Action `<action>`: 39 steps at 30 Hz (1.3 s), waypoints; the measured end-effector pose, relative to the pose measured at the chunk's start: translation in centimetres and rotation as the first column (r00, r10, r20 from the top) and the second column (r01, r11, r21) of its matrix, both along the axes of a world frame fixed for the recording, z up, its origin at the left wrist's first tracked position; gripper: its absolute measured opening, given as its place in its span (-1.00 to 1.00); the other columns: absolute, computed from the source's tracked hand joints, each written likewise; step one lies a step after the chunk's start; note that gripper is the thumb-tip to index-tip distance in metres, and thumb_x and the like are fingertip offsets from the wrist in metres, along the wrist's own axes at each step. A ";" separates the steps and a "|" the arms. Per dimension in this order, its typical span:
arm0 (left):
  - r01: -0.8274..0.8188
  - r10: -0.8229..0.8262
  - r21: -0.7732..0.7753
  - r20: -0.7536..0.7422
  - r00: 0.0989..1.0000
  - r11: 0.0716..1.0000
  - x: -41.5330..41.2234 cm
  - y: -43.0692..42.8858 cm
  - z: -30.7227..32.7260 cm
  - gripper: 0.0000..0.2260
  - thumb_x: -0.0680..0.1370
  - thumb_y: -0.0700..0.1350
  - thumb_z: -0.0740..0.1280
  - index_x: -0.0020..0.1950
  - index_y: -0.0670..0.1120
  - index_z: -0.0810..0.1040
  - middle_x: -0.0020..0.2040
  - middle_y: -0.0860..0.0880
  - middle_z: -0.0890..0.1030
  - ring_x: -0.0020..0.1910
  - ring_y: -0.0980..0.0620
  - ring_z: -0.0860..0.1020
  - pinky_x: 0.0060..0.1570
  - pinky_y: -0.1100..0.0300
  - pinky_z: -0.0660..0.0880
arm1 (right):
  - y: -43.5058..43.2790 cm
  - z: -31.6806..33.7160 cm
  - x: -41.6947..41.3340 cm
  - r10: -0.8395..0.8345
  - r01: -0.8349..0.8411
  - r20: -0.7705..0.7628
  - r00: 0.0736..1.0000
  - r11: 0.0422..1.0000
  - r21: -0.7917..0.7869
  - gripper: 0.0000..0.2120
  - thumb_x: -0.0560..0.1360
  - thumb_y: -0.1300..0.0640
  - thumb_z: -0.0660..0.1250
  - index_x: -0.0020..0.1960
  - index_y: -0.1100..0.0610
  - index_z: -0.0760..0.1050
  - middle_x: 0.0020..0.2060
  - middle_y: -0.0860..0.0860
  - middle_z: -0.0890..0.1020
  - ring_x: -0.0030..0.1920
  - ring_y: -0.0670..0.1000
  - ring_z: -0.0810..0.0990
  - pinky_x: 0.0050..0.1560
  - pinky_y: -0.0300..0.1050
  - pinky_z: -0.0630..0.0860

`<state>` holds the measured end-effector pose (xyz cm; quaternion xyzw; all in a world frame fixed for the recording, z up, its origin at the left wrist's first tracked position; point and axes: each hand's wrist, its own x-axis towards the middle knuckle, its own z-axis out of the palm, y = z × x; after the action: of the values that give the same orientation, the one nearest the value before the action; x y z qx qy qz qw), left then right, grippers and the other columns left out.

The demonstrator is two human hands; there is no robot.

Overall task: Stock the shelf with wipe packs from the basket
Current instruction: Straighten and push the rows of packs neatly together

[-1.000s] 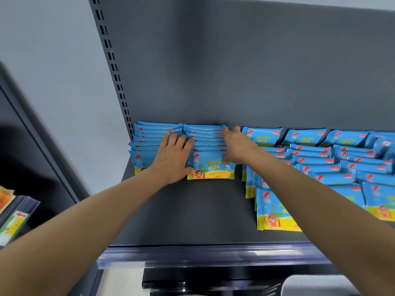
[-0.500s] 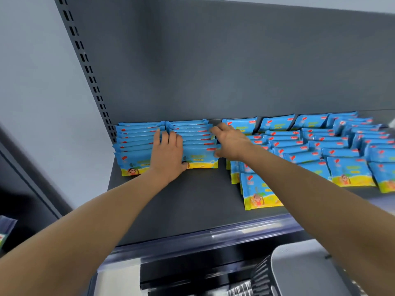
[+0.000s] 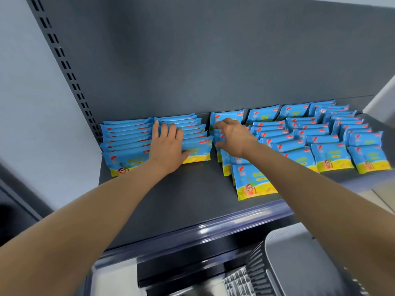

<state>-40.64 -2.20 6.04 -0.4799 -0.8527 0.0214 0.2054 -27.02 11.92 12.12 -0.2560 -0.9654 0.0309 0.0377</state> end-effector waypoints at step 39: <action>0.292 -0.210 -0.091 0.500 0.840 0.952 10.4 10.0 0.5 -0.03 0.25 0.38 0.40 0.46 -0.09 0.11 0.47 -0.08 0.10 0.48 -0.11 -0.03 0.44 0.00 -0.13 | 14.4 -1.3 -2.4 0.161 -0.060 0.495 0.854 0.975 -0.214 -0.14 0.34 -0.51 0.09 0.42 0.06 0.28 0.40 0.01 0.35 0.36 0.07 0.35 0.32 0.03 0.28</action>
<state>-30.28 7.83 6.58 -0.5928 -0.8015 -0.0565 -0.0538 -29.45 26.35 10.80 -0.2011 -0.9467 0.0563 -0.2453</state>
